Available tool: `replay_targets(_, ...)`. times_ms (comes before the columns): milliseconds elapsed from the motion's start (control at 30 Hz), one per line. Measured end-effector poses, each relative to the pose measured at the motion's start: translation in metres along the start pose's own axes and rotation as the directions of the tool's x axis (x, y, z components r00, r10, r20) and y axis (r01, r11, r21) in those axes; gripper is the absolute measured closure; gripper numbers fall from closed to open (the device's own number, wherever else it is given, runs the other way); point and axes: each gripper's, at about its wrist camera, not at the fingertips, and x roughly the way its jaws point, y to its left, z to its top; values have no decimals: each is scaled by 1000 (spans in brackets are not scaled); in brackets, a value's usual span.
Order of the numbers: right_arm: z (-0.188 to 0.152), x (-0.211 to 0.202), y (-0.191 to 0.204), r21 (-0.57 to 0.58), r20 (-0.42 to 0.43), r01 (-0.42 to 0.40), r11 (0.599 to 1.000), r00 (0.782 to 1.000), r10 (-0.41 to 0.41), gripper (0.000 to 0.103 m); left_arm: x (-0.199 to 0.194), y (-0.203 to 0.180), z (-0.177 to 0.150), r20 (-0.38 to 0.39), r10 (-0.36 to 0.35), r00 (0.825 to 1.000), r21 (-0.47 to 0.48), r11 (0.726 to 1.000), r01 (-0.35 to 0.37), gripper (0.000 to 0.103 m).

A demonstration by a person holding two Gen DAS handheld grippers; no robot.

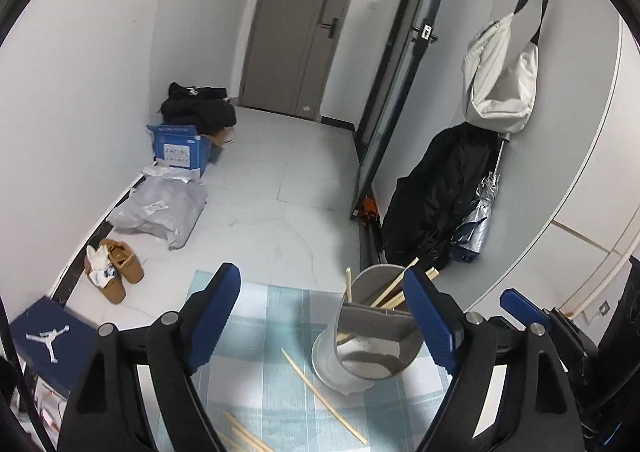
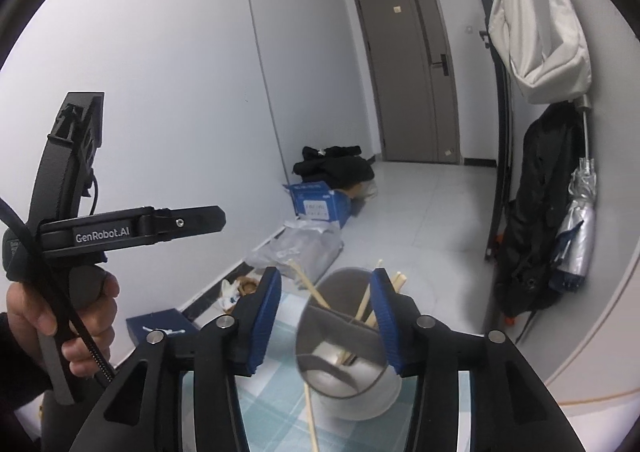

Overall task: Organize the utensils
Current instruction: 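Move both grippers back down to the remaining chopsticks on the cloth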

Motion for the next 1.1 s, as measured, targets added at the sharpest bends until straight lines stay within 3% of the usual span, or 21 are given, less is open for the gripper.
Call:
replay_targets(333, -21, -29, 29, -14, 27, 11, 1000, 1000, -11, 35, -36, 7, -31, 118, 126, 985, -33, 992, -123, 4)
replay_targets(600, -46, -40, 47, -21, 52, 25, 999, 998, -24, 25, -47, 9, -57, 174, 148, 974, 4, 989, -151, 1)
replay_targets(833, -71, -36, 52, -9, 29, 49, 999, 998, -49, 15, -44, 23, -82, 157, 166, 974, -24, 986, -164, 1)
replay_targets(1100, -99, -15, 51, -19, -57, 63, 998, 996, -63, 14, -23, 44, -113, 76, 223, 972, -98, 972, -216, 1)
